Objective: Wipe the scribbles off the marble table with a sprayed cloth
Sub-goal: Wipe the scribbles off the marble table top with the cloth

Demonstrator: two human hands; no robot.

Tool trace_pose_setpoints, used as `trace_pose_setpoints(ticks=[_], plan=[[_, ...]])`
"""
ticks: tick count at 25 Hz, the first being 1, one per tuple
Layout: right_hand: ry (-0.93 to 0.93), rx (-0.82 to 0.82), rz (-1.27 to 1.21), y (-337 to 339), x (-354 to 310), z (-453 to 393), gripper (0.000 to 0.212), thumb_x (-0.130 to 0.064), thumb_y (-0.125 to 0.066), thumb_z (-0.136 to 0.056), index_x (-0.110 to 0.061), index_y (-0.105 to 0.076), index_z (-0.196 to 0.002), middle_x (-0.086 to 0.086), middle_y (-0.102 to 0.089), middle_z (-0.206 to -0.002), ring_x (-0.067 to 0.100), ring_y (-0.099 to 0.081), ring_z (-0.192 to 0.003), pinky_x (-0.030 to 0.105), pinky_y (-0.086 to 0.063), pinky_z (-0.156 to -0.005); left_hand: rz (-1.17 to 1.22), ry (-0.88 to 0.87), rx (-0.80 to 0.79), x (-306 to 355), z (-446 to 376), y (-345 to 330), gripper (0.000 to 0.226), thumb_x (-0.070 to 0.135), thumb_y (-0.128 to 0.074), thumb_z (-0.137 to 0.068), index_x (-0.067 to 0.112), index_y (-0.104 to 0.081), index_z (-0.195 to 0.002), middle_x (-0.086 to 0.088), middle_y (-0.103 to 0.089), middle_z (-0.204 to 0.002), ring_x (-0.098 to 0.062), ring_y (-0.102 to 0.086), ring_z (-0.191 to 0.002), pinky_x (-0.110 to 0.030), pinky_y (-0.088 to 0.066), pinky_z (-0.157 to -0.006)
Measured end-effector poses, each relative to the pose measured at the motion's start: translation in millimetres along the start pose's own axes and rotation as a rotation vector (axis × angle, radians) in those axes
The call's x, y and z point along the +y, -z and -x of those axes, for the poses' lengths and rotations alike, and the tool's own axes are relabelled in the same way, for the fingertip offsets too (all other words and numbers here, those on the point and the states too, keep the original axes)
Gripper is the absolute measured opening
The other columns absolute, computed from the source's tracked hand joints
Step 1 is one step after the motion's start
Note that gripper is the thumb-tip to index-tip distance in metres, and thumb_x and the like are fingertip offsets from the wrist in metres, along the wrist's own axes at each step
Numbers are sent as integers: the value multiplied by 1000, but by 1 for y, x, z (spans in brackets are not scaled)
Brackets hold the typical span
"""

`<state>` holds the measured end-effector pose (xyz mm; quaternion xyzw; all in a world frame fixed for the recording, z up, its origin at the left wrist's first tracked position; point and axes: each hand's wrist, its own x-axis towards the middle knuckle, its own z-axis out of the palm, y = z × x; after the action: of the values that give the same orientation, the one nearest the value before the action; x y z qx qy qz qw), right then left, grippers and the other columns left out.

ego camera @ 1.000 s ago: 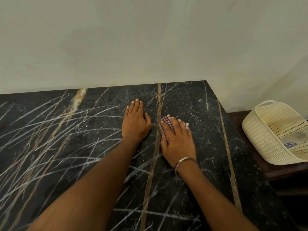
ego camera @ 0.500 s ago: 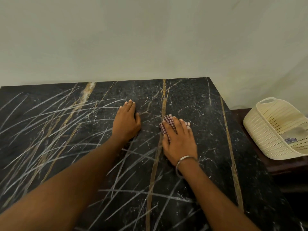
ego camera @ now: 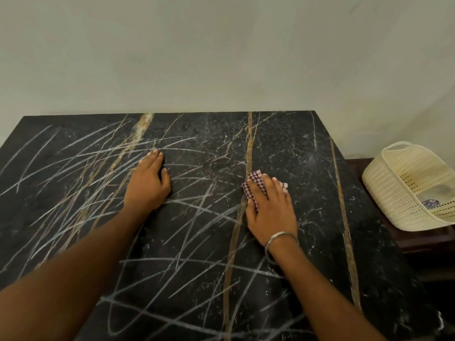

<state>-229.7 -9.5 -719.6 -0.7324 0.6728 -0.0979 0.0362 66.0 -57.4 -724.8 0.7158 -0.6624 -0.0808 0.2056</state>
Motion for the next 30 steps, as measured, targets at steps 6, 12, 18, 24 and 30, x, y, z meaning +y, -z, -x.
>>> trace_pose_setpoints(ticks=[6,12,18,24,30], plan=[[-179,26,37,5,23,-5,53,-40,-34,-94,-34,-29,-147,2,-20,-158,25,-14,-146,48,-15,-119,20,15,32,5,2,2,52,25,-41,-99,7,-35,-147,-11,-33,-154,-23,-28,-143,-38,-19,-120],[-29,-6,-12,1,-12,15,52,-42,-35,-96,-34,-30,-147,0,-21,-158,23,-14,-147,46,-14,-119,17,15,25,3,2,2,53,26,-41,-98,7,-35,-147,-12,-34,-154,-25,-29,-143,-41,-22,-119],[-194,31,44,5,31,8,53,-39,-36,-94,-32,-32,-147,3,-22,-157,26,-17,-145,48,-18,-118,19,7,22,2,1,2,53,26,-41,-98,6,-34,-147,-12,-33,-154,-24,-27,-144,-40,-21,-120],[-110,31,23,-4,-21,29,54,-42,-33,-93,-35,-30,-147,0,-21,-158,24,-16,-145,47,-16,-119,20,4,20,1,1,1,54,27,-41,-98,7,-33,-148,-12,-33,-154,-23,-27,-144,-41,-21,-120],[-187,5,37,6,21,18,53,-39,-36,-94,-33,-31,-147,3,-22,-158,25,-17,-145,48,-19,-118,22,-7,26,1,1,0,54,27,-41,-98,7,-33,-148,-12,-33,-154,-23,-28,-144,-40,-21,-120]])
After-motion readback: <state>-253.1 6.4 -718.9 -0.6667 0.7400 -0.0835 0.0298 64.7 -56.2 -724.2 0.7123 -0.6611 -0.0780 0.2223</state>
